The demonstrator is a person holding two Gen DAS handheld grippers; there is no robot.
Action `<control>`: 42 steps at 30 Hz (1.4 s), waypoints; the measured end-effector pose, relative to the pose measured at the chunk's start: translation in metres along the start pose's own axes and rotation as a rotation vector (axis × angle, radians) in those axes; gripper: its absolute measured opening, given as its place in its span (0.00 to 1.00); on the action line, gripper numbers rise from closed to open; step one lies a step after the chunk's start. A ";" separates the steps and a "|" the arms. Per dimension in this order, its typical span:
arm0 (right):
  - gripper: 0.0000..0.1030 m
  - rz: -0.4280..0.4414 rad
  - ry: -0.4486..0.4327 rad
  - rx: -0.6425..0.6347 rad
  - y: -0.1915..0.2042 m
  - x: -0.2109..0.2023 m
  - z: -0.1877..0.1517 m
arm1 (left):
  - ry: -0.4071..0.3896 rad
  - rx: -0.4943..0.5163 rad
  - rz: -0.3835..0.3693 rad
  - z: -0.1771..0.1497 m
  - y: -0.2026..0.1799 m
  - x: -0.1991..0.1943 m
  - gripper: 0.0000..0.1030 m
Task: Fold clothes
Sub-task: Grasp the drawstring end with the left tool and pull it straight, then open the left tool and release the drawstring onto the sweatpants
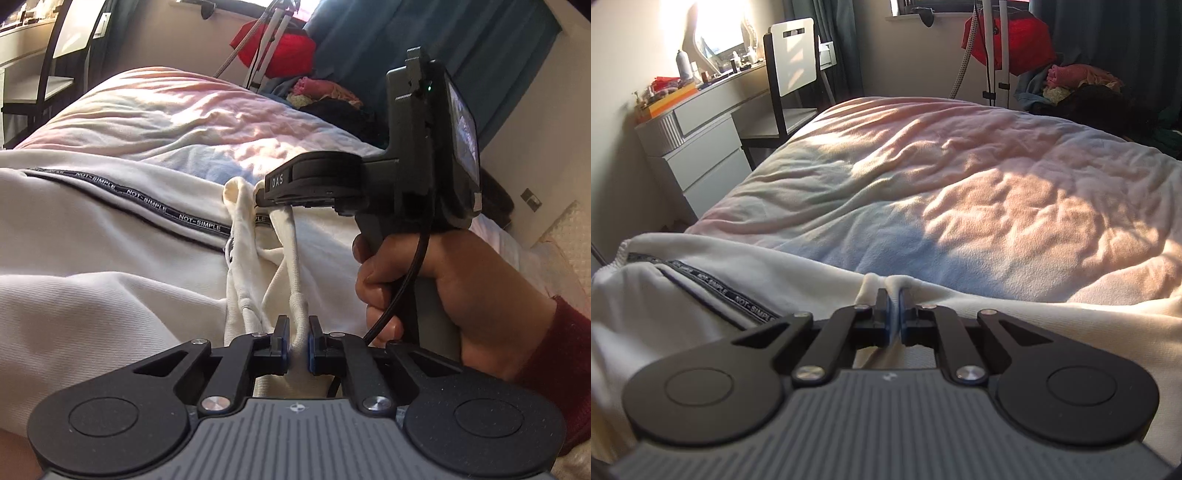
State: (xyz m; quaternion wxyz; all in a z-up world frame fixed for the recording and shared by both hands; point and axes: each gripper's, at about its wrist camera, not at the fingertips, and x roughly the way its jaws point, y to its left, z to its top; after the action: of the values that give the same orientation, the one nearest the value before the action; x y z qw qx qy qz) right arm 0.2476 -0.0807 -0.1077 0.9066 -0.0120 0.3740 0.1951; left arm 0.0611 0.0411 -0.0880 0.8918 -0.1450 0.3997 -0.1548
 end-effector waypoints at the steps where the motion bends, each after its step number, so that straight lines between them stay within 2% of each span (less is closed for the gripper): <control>1: 0.08 -0.002 0.001 0.000 -0.001 0.004 -0.004 | 0.003 0.001 0.003 0.000 0.000 0.002 0.10; 3: 0.08 -0.005 -0.015 0.000 -0.003 0.010 -0.013 | 0.000 0.012 0.003 0.000 -0.001 0.004 0.10; 6: 0.11 0.003 -0.055 -0.019 -0.004 0.005 -0.021 | -0.021 0.014 0.010 0.000 -0.002 0.005 0.22; 9: 0.12 0.022 -0.070 0.036 -0.015 -0.005 -0.024 | -0.044 0.038 0.033 0.000 -0.007 0.001 0.44; 11: 0.33 0.013 -0.101 0.088 -0.025 -0.019 -0.024 | -0.064 0.055 0.049 -0.002 -0.012 -0.005 0.54; 12: 0.55 0.008 -0.137 0.111 -0.031 -0.030 -0.025 | -0.076 0.064 0.057 -0.003 -0.014 -0.010 0.57; 13: 0.76 0.002 -0.177 0.134 -0.036 -0.041 -0.026 | -0.093 0.078 0.073 -0.004 -0.018 -0.015 0.65; 14: 0.84 -0.004 -0.208 0.152 -0.041 -0.053 -0.026 | -0.113 0.102 0.093 -0.006 -0.022 -0.020 0.74; 15: 0.88 -0.009 -0.222 0.168 -0.045 -0.065 -0.027 | -0.135 0.127 0.111 -0.007 -0.026 -0.025 0.78; 20: 0.88 -0.042 -0.295 0.220 -0.063 -0.128 -0.037 | -0.224 0.183 0.153 -0.013 -0.041 -0.053 0.98; 27: 0.88 -0.098 -0.397 0.227 -0.069 -0.212 -0.088 | -0.340 0.249 0.217 -0.025 -0.054 -0.082 1.00; 30: 0.88 -0.144 -0.455 0.243 -0.073 -0.233 -0.120 | -0.375 0.227 0.261 -0.028 -0.057 -0.084 1.00; 33: 0.88 -0.173 -0.472 0.276 -0.079 -0.238 -0.145 | -0.350 0.206 0.228 -0.028 -0.056 -0.081 1.00; 37: 0.88 -0.188 -0.464 0.257 -0.081 -0.238 -0.152 | -0.335 0.210 0.239 -0.034 -0.058 -0.077 1.00; 39: 0.88 -0.200 -0.471 0.244 -0.081 -0.238 -0.151 | -0.284 0.162 0.232 -0.034 -0.050 -0.074 1.00; 42: 0.88 -0.190 -0.464 0.264 -0.084 -0.236 -0.153 | -0.191 0.006 0.237 -0.030 -0.020 -0.074 1.00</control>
State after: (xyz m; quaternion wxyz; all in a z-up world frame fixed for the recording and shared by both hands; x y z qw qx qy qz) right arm 0.0235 -0.2655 -0.0671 0.9760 0.1159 0.1755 0.0562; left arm -0.0122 0.0476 -0.0501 0.9383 -0.1082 0.3267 -0.0351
